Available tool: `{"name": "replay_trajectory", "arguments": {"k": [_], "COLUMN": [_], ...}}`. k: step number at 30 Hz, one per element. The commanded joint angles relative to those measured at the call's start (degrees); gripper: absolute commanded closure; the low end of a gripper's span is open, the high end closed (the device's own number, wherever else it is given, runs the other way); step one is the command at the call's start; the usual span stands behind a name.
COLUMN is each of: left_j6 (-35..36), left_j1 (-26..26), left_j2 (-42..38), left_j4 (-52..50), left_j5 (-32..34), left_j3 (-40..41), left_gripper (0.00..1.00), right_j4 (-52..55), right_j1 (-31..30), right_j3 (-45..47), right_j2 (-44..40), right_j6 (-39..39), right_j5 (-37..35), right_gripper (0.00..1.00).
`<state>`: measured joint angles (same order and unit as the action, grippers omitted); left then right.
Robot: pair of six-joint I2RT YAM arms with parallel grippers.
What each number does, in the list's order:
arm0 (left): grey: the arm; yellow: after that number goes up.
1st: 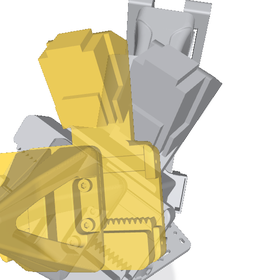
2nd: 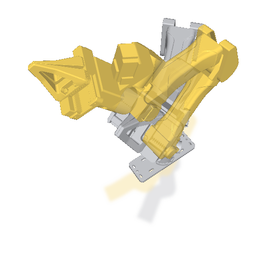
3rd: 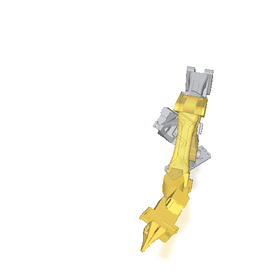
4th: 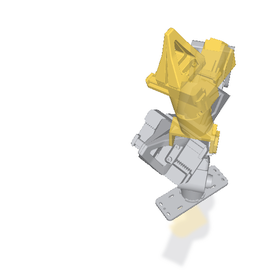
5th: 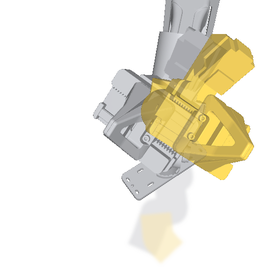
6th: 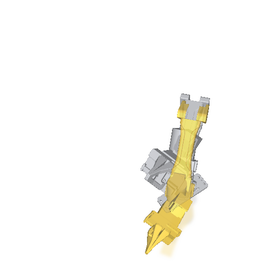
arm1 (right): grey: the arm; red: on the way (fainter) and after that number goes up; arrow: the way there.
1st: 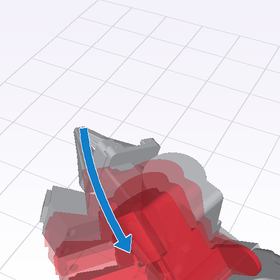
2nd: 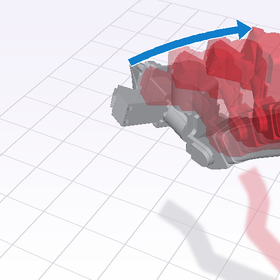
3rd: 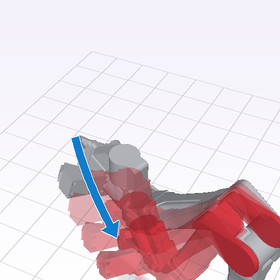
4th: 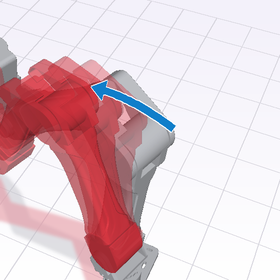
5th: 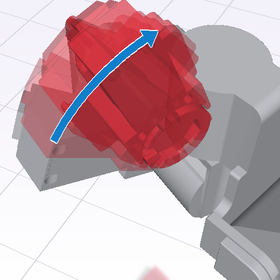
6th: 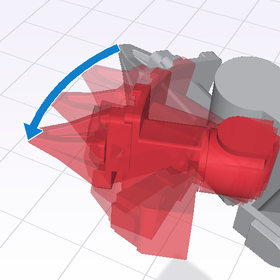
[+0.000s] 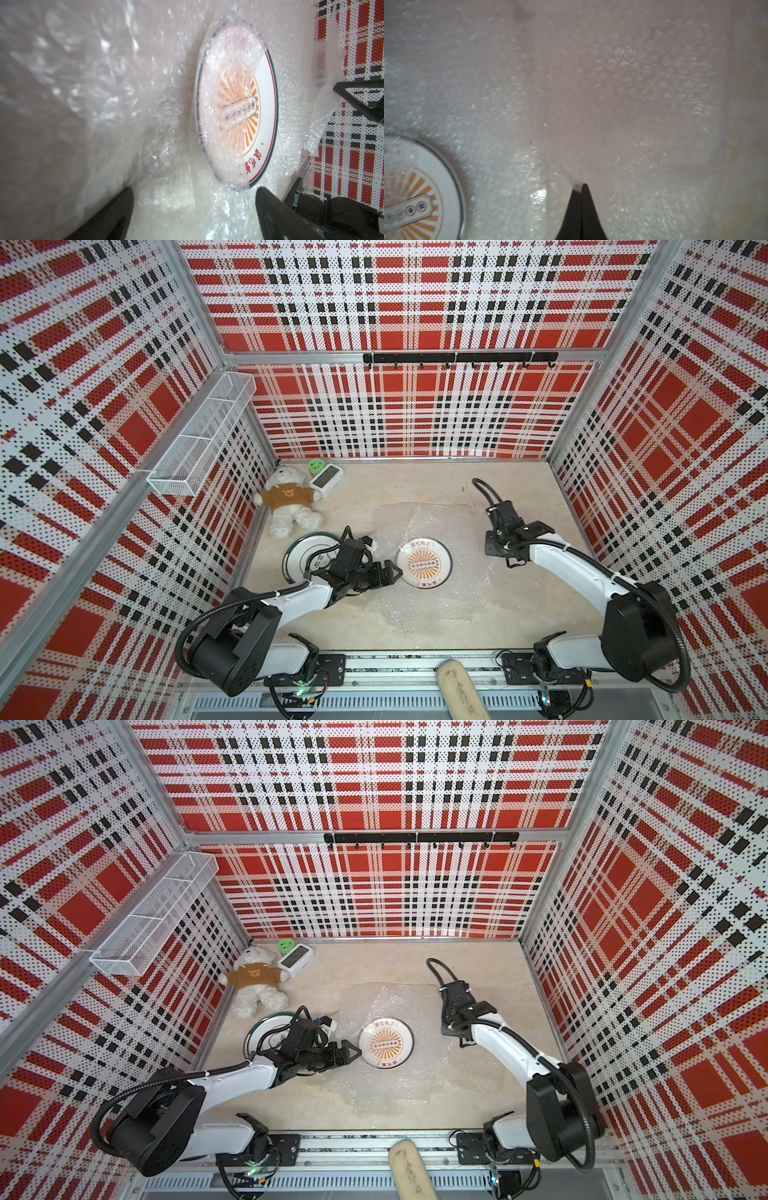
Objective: Unpack dinner plates from bubble wrap
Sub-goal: Unwrap the bubble wrap.
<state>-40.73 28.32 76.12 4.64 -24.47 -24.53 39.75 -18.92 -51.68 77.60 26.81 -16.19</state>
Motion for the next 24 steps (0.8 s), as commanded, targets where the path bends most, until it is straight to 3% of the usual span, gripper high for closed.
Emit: {"name": "replay_trajectory", "arguments": {"k": [1,3,11,14,18,24], "left_j6": [-0.4,-0.5,-3.2,-3.1,-0.1,1.8], "left_j1": [-0.5,-0.5,-0.6,-0.5,0.8,6.9], "left_j2": [-0.5,-0.4,-5.6,-9.8,-14.4,-12.9], "left_j4": [-1.8,-1.7,-2.4,-6.0,-13.3,-15.1], "left_j5": [-0.1,-0.6,-3.5,-2.8,0.5,2.1], "left_j3": [-0.2,-0.6,-2.8,-4.6,-8.0,-10.9], "left_gripper": [0.06,0.06,0.06,0.05,0.05,0.06], "right_j4": [-2.8,-4.6,-4.4,-3.1,-5.6,-15.9], "right_j1": [5.3,7.8,10.7,10.3,6.6,-1.7], "right_j3": [3.2,4.6,1.1,-1.9,-3.4,1.8], "right_j2": [-1.8,-1.7,-7.2,-9.6,-9.3,-2.5], "right_j6": [-0.9,-0.9,-2.1,-4.2,-5.6,-2.3], "right_j5": [3.7,4.8,5.9,9.7,22.6,36.4], "right_gripper": [0.86,0.58,0.30,0.27,0.24,0.33]}}
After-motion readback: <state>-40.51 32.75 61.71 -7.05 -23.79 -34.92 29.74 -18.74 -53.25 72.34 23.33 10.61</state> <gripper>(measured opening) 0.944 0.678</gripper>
